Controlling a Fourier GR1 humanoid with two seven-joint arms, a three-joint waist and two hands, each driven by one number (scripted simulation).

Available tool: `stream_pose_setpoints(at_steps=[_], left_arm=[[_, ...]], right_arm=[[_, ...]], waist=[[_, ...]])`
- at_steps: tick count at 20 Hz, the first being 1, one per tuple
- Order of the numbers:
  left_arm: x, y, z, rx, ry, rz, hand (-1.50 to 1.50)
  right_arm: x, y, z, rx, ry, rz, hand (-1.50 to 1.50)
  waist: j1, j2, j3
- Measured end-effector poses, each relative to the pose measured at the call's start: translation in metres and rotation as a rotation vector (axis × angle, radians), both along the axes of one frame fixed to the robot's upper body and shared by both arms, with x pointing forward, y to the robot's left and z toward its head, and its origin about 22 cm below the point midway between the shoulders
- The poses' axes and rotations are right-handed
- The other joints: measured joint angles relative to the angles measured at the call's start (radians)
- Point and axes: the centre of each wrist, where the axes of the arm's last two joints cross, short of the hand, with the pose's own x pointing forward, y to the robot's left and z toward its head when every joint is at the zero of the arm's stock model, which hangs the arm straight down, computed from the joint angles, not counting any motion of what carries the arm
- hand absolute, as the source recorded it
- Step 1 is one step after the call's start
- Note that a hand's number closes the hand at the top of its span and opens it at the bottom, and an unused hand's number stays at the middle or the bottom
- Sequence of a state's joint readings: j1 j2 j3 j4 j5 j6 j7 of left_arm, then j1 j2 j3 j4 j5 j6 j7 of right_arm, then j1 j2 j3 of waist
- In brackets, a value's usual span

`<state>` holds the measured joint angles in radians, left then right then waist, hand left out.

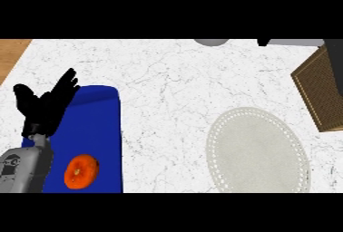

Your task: Pick the cupcake from the placemat and place it in the basket

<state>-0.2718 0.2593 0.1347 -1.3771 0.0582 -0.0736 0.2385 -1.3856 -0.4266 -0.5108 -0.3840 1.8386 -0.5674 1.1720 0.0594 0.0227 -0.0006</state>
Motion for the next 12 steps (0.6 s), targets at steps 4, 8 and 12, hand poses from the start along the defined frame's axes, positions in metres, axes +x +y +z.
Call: stream_pose_setpoints(at_steps=[4,8,12], left_arm=[[-0.001,0.001,0.0,0.003,0.005,0.015,0.0],[-0.005,0.007,-0.006,-0.002,0.006,0.016,0.0],[-0.005,0.007,-0.003,-0.001,0.006,0.025,0.0]], right_arm=[[-0.002,-0.015,-0.018,0.004,0.007,-0.011,1.5],[-0.005,-0.028,-0.037,0.017,-0.012,-0.007,1.5],[-0.011,-0.044,-0.058,0.014,-0.019,-0.037,-1.5]], waist=[[-0.011,-0.003,0.001],[-0.018,-0.006,0.001],[-0.025,-0.008,0.001]])
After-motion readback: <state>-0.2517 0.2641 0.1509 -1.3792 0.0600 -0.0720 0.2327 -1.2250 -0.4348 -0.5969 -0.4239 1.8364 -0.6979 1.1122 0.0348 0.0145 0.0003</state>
